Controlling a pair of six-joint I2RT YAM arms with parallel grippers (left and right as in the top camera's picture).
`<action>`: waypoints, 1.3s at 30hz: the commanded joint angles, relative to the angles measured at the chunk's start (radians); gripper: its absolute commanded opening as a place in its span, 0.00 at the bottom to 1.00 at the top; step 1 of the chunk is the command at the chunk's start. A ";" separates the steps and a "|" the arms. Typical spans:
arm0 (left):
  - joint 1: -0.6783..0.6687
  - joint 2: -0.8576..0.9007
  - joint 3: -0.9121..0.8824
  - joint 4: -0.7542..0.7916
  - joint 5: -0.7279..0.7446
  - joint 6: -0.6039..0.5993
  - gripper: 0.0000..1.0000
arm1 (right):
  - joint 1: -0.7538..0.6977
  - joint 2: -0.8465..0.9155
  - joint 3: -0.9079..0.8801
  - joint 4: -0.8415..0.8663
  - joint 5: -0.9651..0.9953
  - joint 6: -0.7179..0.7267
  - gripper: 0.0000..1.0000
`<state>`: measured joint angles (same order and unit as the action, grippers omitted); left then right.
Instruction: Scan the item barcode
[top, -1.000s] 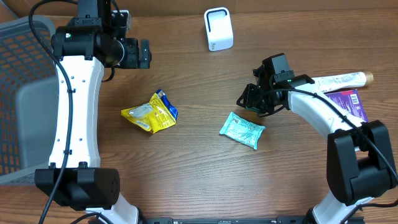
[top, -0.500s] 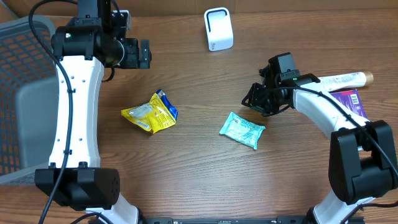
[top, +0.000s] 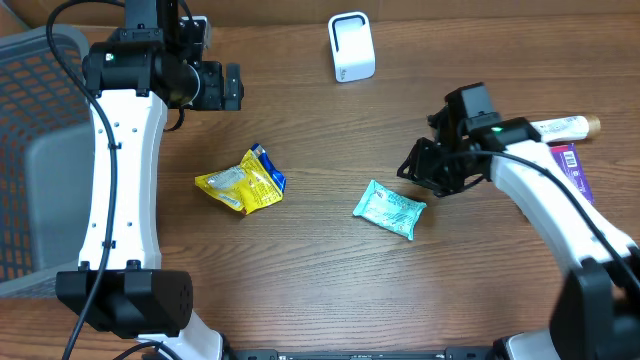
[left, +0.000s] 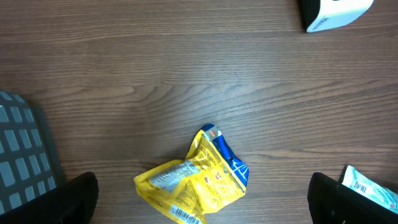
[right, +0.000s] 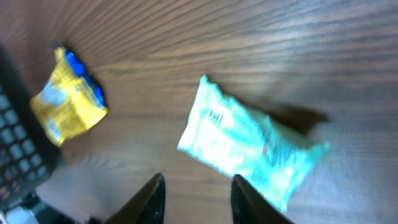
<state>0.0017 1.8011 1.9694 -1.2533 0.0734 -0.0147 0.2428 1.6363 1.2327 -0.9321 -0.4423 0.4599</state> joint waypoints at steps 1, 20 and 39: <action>-0.002 0.011 -0.003 0.001 -0.003 0.023 1.00 | -0.003 -0.031 0.024 -0.051 -0.004 0.047 0.41; -0.002 0.011 -0.003 0.001 -0.003 0.023 1.00 | -0.003 -0.022 -0.302 0.140 0.103 0.128 0.65; -0.002 0.011 -0.003 0.001 -0.003 0.023 1.00 | 0.034 0.015 -0.428 0.436 0.029 0.253 0.61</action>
<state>0.0017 1.8011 1.9694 -1.2533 0.0734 -0.0147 0.2554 1.6215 0.8066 -0.5110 -0.4015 0.6434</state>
